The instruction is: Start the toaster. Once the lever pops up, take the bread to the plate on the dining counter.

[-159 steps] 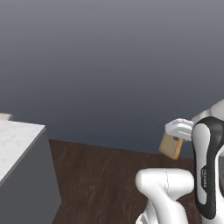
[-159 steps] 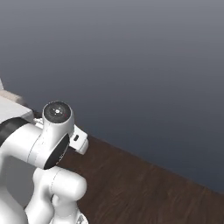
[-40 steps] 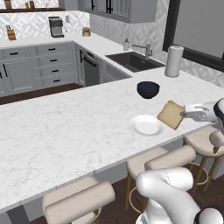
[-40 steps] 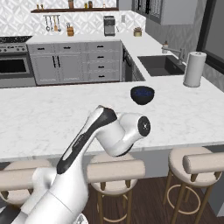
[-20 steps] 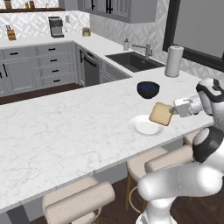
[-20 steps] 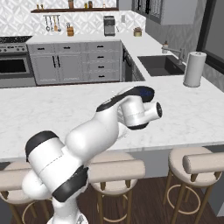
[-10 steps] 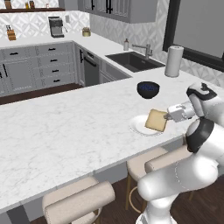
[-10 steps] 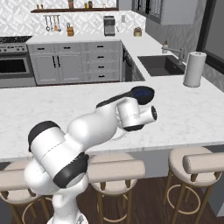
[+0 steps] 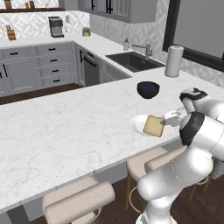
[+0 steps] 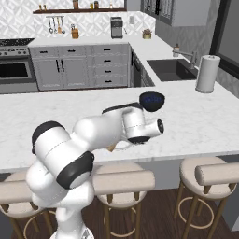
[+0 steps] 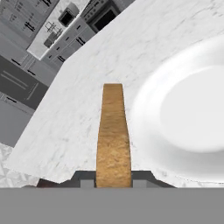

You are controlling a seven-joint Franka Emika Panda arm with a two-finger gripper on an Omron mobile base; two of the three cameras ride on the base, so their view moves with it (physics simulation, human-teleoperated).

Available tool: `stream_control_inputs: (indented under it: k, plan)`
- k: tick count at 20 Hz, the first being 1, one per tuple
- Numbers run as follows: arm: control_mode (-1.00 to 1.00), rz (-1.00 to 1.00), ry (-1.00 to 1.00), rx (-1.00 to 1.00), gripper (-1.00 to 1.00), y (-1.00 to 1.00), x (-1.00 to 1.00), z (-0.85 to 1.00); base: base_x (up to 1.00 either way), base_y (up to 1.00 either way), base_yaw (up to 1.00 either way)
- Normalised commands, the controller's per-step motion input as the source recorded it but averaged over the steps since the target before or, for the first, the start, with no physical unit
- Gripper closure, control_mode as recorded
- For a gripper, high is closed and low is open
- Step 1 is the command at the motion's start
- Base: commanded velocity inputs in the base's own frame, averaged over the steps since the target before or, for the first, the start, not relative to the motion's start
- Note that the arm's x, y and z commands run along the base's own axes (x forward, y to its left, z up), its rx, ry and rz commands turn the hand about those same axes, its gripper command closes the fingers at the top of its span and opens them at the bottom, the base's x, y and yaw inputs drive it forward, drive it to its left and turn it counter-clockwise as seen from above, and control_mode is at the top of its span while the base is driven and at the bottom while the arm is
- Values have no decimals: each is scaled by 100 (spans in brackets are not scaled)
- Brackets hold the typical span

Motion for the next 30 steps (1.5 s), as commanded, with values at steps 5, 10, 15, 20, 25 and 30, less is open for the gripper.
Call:
stream_control_inputs:
  k: [5,10,15,20,25,30]
  plan:
    - [-100,0,-2,0,100,0,23,-7,0,0,0]
    - [-100,0,-7,2,100,0,25,11,0,0,0]
    - [-100,1,-2,0,100,0,28,-7,0,0,0]
    - [-100,1,-1,0,100,0,46,-20,0,0,0]
    - [-100,2,-2,0,100,0,28,-36,0,0,0]
    - [-100,3,0,-2,100,0,14,-47,0,0,0]
